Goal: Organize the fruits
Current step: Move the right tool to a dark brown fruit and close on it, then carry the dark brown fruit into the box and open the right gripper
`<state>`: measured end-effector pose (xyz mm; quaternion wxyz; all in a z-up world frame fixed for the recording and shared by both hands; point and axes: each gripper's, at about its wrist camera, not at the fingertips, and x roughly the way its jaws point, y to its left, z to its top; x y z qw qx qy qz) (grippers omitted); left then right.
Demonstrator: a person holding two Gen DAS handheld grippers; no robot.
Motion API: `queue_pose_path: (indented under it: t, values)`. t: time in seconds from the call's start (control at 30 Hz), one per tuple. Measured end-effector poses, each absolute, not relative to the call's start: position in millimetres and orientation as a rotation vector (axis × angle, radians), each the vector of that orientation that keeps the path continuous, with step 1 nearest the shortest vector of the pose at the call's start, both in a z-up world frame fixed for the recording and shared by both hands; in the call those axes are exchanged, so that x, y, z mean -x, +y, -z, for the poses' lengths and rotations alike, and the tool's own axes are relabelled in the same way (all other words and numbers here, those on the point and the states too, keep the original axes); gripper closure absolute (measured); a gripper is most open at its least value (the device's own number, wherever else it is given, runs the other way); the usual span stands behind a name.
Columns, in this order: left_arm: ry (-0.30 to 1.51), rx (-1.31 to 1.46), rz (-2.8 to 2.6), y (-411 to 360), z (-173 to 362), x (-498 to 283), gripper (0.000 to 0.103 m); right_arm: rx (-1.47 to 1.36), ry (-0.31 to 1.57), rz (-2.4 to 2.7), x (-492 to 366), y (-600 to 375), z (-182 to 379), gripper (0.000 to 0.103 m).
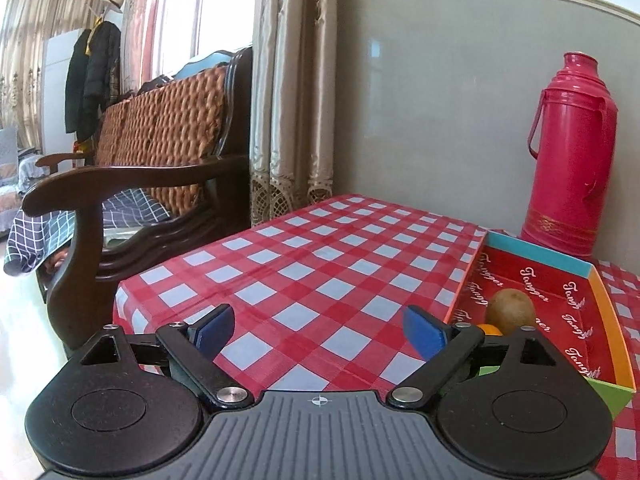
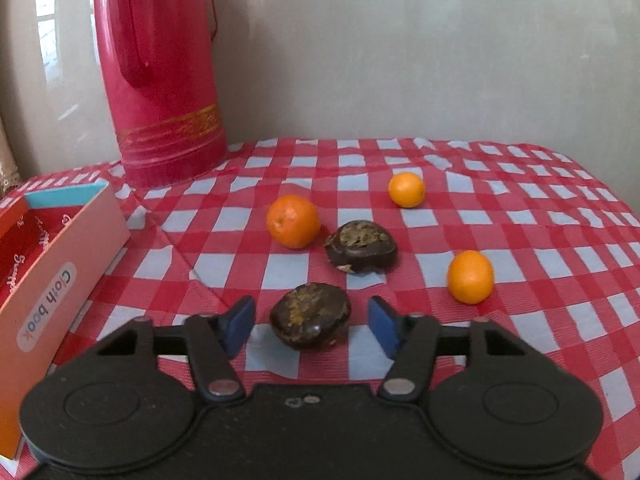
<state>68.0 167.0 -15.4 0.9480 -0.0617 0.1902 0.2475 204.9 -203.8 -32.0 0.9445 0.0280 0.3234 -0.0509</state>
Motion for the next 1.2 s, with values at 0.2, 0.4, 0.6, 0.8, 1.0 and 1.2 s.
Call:
queue_pose_path:
  t: [0.2,0.4,0.6,0.8,1.0,1.2]
  values:
    - [0.384,0.116,-0.501,166,15,-68,0.010,-0.020,0.648,0.114,-206,-197,34,0.068]
    - [0.389,0.115,-0.494,164,15,-68,0.009,-0.022,0.620,0.097,-201,-194,30,0.068]
    - [0.387,0.100,-0.493,162,14,-67,0.009,-0.026,0.580,0.061,-195,-185,19,0.068]
    - [0.388,0.101,-0.505,165,14,-65,0.008,-0.033,0.540,0.004,-188,-170,8,0.068]
    - [0.385,0.102,-0.516,171,14,-62,0.008,-0.020,0.489,-0.088,-179,-145,-7,0.068]
    - [0.386,0.123,-0.527,179,14,-59,0.008,0.006,0.450,-0.219,-169,-109,-15,0.068]
